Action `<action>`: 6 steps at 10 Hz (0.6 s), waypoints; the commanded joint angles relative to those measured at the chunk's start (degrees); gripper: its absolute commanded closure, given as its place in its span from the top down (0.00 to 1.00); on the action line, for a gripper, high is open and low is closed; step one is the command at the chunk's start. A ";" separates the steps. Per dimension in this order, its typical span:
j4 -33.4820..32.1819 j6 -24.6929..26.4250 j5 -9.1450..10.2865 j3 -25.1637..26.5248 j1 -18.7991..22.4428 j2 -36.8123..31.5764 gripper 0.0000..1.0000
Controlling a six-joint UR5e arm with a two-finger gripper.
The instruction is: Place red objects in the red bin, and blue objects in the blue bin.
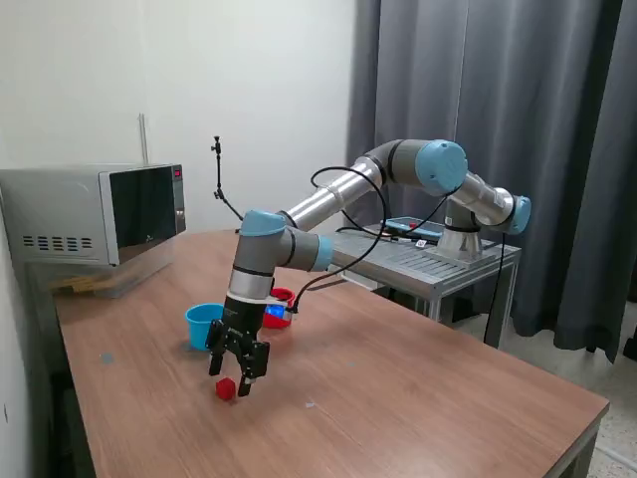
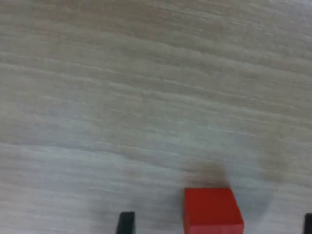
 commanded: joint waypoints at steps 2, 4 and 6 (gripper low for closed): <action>-0.18 0.18 0.00 -0.04 0.08 0.08 0.00; -0.19 0.36 0.00 0.04 0.08 0.08 0.00; -0.27 0.54 0.00 0.04 0.08 -0.01 0.00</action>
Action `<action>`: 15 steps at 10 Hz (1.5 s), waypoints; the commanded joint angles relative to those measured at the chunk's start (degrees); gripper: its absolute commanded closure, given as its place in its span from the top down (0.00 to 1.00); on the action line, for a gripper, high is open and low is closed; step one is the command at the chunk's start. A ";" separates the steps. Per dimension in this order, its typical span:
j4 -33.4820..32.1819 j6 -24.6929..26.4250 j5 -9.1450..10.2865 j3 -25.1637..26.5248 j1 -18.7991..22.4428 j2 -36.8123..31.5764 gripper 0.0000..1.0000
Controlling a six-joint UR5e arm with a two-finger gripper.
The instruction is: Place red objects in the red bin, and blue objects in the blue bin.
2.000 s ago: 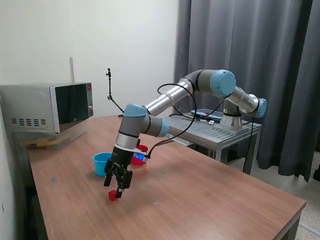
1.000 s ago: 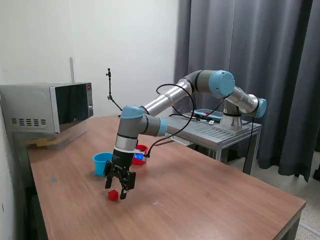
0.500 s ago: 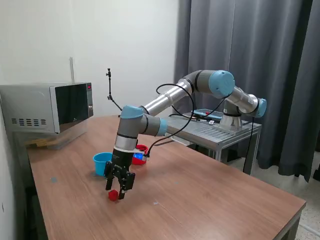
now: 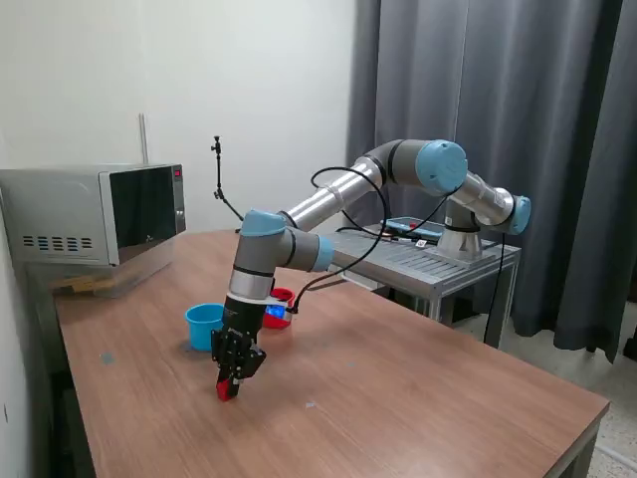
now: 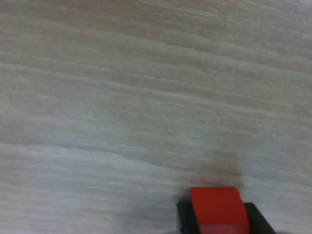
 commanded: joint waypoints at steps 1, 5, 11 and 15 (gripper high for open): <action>-0.13 0.31 -0.26 -0.06 0.01 0.04 0.00; 0.31 0.48 -0.44 1.51 0.19 -3.02 0.00; 3.46 2.24 -0.44 8.20 0.19 -11.28 0.00; 4.88 2.59 -0.62 14.60 0.10 -16.29 0.00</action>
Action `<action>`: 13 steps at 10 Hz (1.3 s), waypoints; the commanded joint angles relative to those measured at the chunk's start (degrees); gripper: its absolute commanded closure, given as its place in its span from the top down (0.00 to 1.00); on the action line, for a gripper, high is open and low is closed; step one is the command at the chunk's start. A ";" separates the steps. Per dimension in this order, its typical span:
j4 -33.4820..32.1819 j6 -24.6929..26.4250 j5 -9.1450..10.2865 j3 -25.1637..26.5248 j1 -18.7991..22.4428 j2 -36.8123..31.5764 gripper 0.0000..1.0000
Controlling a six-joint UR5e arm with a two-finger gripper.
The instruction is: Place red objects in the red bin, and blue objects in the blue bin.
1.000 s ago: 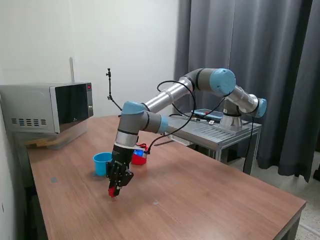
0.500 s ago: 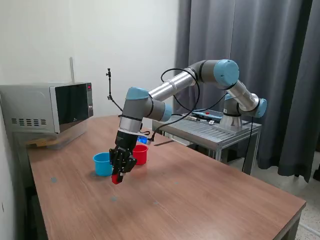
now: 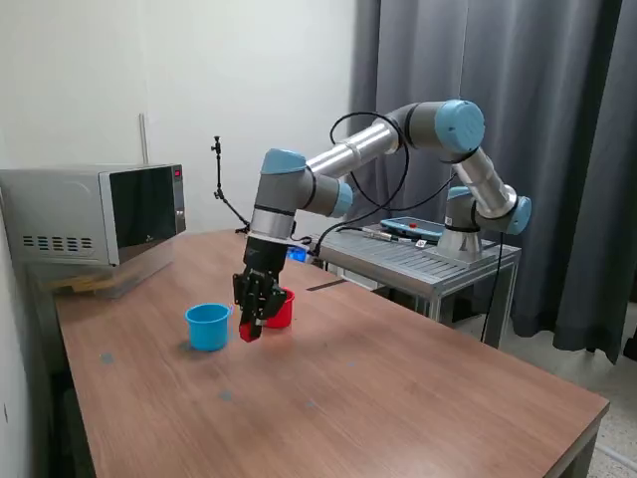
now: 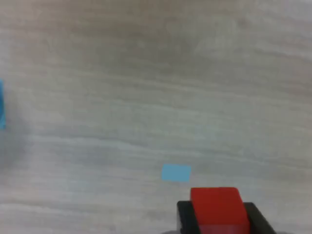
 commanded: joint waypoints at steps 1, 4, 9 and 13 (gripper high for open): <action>1.19 0.19 -0.03 4.49 -0.48 -2.91 0.00; 1.90 0.81 -0.21 6.96 -1.01 -5.46 0.00; 5.16 2.13 -0.65 14.25 -3.99 -10.47 0.00; 2.88 2.21 -0.74 19.17 -7.07 -14.08 0.00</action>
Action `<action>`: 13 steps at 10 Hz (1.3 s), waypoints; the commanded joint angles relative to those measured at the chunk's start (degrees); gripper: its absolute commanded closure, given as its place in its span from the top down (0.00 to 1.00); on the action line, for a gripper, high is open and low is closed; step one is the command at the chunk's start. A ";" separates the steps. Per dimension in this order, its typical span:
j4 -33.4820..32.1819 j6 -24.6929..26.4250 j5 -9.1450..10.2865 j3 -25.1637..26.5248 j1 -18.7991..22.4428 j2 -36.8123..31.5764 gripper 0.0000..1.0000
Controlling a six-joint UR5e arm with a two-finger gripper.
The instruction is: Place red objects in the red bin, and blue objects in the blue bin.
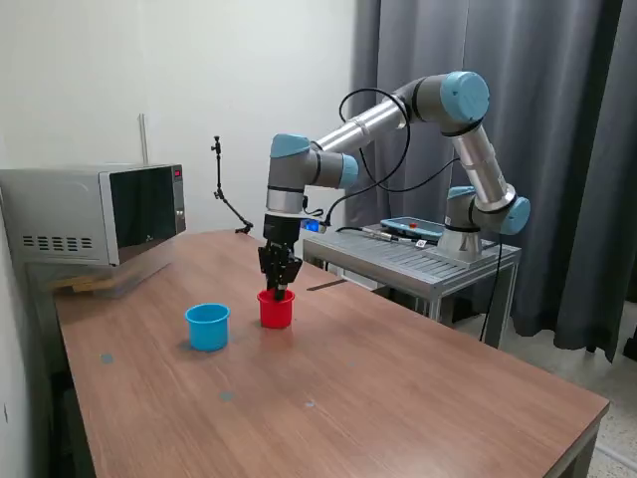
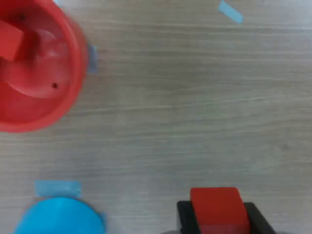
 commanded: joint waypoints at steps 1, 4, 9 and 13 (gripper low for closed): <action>-1.06 0.03 -0.02 3.43 -1.91 -2.38 0.00; -1.86 0.03 -0.02 6.08 -3.76 -4.67 0.00; -3.96 0.83 -0.02 11.43 -6.31 -8.10 0.00; -5.98 1.18 0.07 15.65 -8.07 -9.16 0.00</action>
